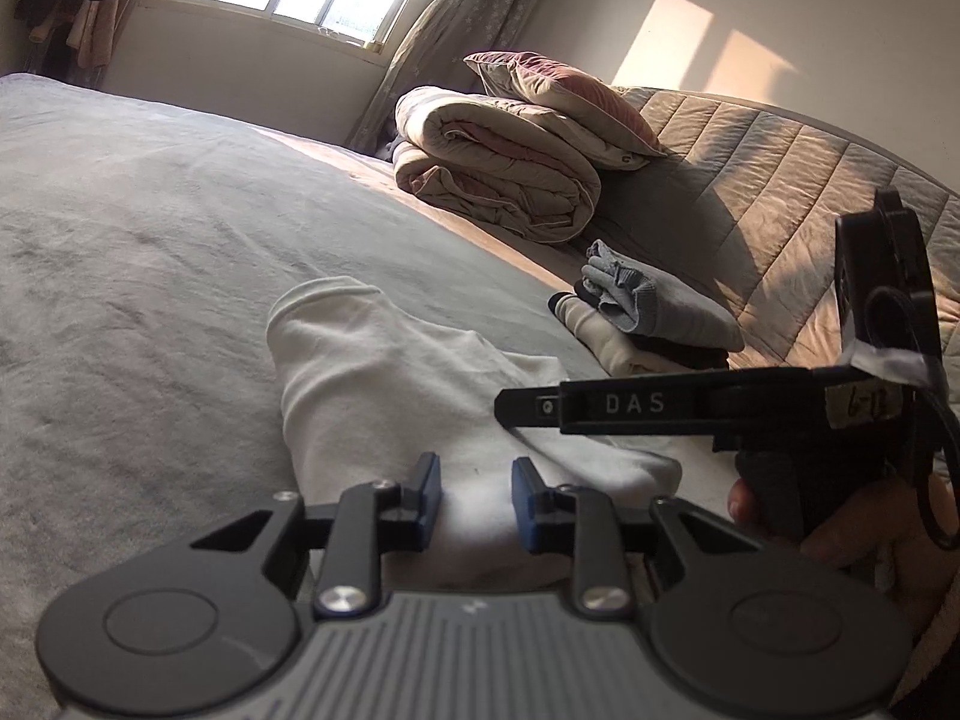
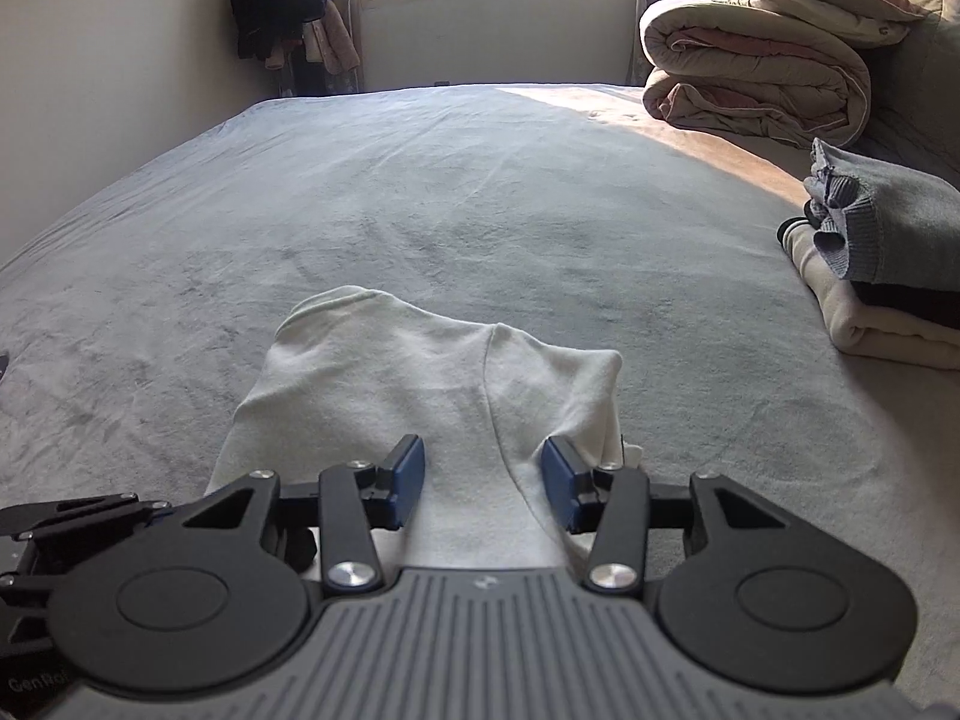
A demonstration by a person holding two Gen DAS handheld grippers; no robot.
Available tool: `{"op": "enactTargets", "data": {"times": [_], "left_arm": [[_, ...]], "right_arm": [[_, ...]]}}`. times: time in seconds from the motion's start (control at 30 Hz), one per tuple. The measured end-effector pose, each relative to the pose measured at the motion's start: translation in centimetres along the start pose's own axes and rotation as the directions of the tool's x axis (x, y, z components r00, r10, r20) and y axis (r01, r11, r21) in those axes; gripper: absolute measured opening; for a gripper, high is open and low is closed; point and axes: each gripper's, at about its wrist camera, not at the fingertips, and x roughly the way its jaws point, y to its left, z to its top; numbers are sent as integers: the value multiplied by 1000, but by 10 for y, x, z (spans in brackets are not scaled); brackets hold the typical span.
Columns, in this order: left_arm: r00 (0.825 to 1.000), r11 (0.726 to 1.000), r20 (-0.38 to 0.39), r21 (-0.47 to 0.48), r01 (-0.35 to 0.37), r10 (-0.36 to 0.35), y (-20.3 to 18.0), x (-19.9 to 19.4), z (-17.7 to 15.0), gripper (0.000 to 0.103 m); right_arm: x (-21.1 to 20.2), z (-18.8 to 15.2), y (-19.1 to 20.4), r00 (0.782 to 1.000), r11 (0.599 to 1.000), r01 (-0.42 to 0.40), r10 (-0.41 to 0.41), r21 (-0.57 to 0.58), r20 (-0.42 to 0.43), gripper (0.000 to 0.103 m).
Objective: Fold clothes
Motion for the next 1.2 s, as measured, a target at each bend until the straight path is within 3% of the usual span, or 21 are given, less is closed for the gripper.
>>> {"op": "enactTargets", "data": {"times": [0.17, 0.33, 0.47, 0.57, 0.67, 0.93, 1.1, 1.2], "left_arm": [[1000, 1000, -2, -20, 4, -4, 2, -1, 0, 27], [1000, 1000, -21, -23, -7, 7, 0, -3, 3, 27], [999, 1000, -39, -10, -2, 1, 1, -5, 7, 27], [998, 997, -57, -60, 37, -41, 9, -10, 15, 29], [995, 993, -70, -100, 63, -70, 18, -13, 25, 29], [995, 998, -93, -43, 39, -43, 16, -14, 30, 28], [993, 1000, -113, -5, 25, -25, 10, -14, 28, 29], [990, 999, -143, 25, 21, -17, 5, -15, 36, 29]], "right_arm": [[17, 12, -7, 1000, 999, 16, -16, 31, -7, 43], [30, 22, -20, 1000, 991, 16, -15, 132, -15, 43], [22, 30, -30, 1000, 977, -10, 8, 211, 12, 46], [8, 31, -39, 999, 963, -44, 35, 265, 39, 49], [-11, 24, -43, 996, 958, -70, 54, 277, 65, 49], [-54, -10, -45, 992, 959, -100, 75, 265, 105, 49], [-59, -35, -56, 996, 958, -87, 73, 274, 60, 49], [-60, -44, -67, 993, 932, -119, 104, 343, 62, 49]]}}
